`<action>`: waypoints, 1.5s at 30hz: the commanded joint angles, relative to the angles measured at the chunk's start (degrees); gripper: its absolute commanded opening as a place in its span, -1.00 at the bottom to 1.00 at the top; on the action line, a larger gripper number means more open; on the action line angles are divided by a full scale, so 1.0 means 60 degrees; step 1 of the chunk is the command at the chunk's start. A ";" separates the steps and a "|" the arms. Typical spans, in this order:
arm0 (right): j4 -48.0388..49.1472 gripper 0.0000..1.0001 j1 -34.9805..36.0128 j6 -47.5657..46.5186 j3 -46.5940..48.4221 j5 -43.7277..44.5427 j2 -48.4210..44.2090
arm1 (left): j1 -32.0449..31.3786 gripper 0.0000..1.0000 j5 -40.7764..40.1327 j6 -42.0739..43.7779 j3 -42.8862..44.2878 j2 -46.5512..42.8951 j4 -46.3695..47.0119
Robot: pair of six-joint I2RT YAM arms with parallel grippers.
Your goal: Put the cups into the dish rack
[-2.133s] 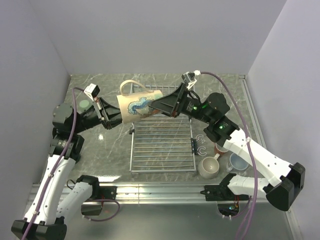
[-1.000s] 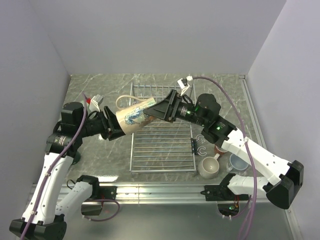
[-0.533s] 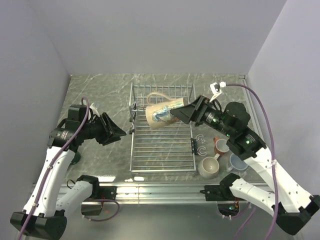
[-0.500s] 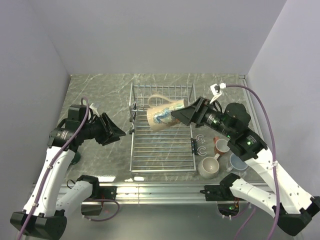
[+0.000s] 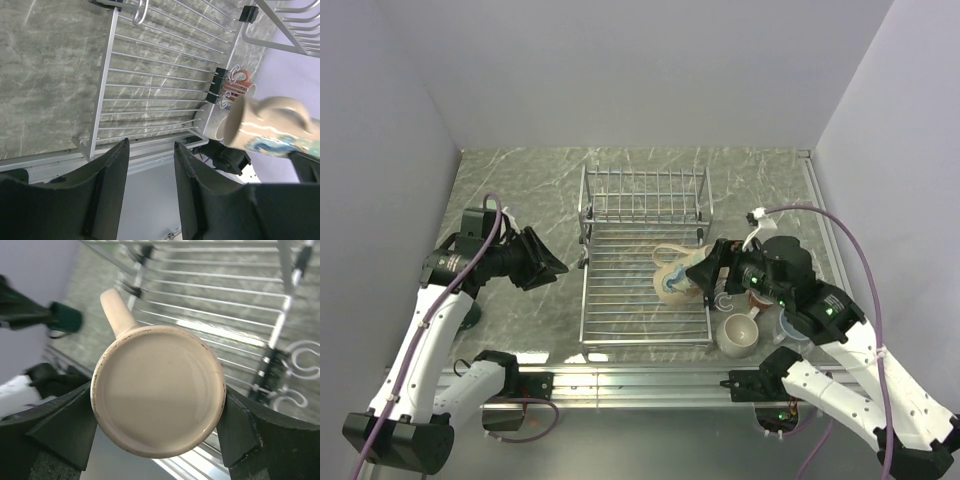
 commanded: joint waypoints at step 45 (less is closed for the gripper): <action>-0.3049 -0.56 0.6720 0.0426 0.0936 0.6045 0.3520 | -0.0029 -0.14 -0.2444 0.0327 0.0420 0.0403 -0.1117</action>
